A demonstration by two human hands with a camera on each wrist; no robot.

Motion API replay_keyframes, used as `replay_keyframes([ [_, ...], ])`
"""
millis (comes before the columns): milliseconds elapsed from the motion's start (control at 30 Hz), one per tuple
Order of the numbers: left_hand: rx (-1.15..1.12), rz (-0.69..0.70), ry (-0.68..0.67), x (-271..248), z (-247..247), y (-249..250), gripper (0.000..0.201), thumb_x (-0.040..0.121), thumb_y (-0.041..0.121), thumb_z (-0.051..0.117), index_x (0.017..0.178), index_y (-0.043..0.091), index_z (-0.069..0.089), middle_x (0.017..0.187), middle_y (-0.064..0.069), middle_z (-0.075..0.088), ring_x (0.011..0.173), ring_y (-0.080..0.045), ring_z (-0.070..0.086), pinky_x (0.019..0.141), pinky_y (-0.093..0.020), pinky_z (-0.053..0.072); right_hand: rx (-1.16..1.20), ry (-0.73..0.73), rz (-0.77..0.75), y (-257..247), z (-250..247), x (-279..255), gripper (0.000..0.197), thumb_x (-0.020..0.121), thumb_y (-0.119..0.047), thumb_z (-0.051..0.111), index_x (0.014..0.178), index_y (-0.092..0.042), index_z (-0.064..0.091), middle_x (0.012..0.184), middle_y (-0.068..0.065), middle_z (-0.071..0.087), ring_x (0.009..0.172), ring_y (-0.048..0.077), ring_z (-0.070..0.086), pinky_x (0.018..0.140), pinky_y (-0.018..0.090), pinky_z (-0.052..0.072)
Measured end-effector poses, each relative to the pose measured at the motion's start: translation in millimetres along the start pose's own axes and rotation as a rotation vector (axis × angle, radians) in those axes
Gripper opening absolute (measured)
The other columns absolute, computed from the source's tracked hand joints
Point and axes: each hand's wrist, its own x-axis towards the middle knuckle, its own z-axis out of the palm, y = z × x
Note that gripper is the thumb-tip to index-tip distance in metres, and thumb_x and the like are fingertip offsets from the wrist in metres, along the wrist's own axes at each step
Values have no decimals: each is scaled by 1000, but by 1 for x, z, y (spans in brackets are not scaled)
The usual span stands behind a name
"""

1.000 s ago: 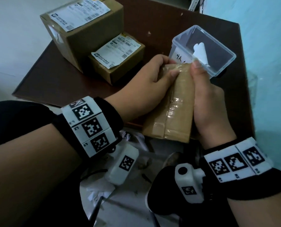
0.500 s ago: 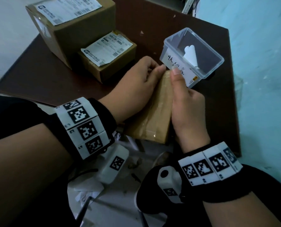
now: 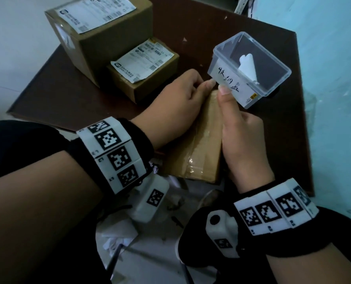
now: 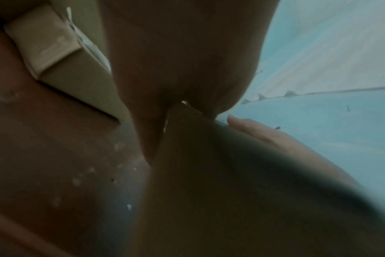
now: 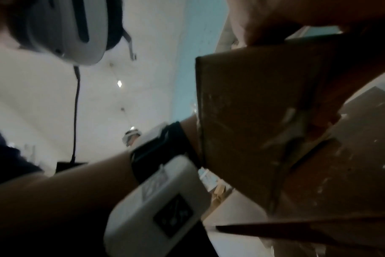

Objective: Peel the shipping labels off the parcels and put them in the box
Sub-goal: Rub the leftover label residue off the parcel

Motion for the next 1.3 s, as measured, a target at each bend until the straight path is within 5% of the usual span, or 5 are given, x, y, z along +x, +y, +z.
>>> replay_keyframes([
  [167,44,63,-90,-4,-5,0,12,108,37,52,114,28,57,95,15,59,80,21,53,63,0,41,22,-44,49,-3,-13,7,80,98,-65,64,122,11,68,90,15,78,74,20,75,75,36,60],
  [400,65,-44,104,-2,-6,-5,41,108,54,44,90,21,58,74,6,53,63,-6,49,59,-26,38,-110,-112,-64,1,5,-3,64,97,-69,62,62,-16,60,65,11,63,65,32,63,69,45,52],
  [700,-43,138,-146,-3,-17,2,19,105,27,62,123,21,62,110,12,64,99,2,61,82,-9,48,63,-24,1,-7,-15,11,55,101,-61,63,101,-9,79,87,2,82,72,11,78,58,22,60],
  [900,-12,86,22,-7,-9,-1,6,106,32,60,101,29,58,89,13,61,79,10,56,66,-8,42,-20,-60,-77,-4,-6,7,57,102,-62,57,67,-18,62,57,-6,67,54,6,67,50,16,51],
  [1300,11,75,138,-3,-10,-4,45,108,48,50,94,7,63,73,4,55,65,-8,49,63,-32,45,-8,-113,-165,1,-6,8,77,100,-58,65,102,18,61,83,26,66,72,25,63,68,35,52],
])
